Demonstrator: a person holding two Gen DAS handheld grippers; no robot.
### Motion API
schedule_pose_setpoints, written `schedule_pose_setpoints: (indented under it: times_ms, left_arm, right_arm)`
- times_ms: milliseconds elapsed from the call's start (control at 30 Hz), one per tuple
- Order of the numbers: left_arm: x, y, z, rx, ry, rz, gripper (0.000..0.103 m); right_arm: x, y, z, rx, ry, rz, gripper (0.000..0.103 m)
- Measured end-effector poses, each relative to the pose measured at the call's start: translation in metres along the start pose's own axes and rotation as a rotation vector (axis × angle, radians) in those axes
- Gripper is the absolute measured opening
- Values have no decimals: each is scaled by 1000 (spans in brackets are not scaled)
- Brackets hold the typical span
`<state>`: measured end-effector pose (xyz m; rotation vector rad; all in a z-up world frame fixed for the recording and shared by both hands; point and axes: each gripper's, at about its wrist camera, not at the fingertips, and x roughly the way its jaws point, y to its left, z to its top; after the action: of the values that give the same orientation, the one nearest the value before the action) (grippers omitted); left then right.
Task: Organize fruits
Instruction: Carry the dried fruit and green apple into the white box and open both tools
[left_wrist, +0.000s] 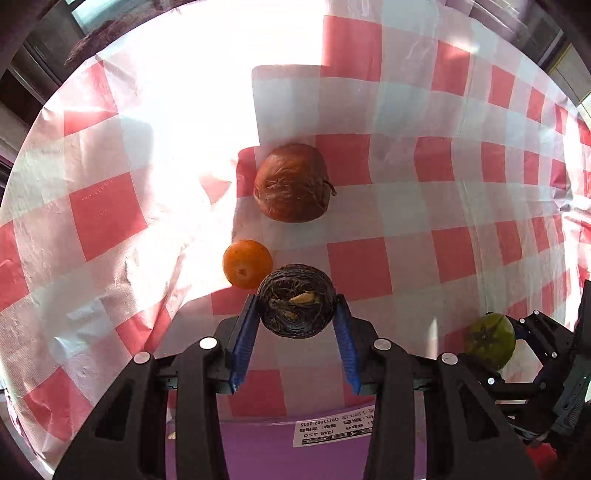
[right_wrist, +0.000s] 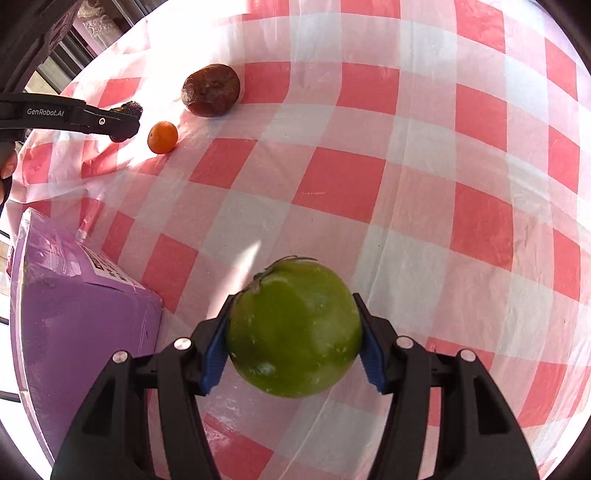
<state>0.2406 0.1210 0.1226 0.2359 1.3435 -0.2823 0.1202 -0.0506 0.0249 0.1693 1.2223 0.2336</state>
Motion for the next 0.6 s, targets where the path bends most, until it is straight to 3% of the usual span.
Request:
schedule_pose_setpoints:
  times_ms: [133, 333, 600]
  left_arm:
    - [-37, -5, -39, -102, -106, -122, 39]
    - [-78, -8, -114, -185, -269, -199, 39]
    - [-75, -2, -208, -174, -312, -190, 39]
  right_arm:
    - [-20, -8, -17, 49, -10, -17, 60]
    - [-60, 7, -21, 58, -89, 9, 60]
    - [-108, 83, -15, -117, -163, 122, 60]
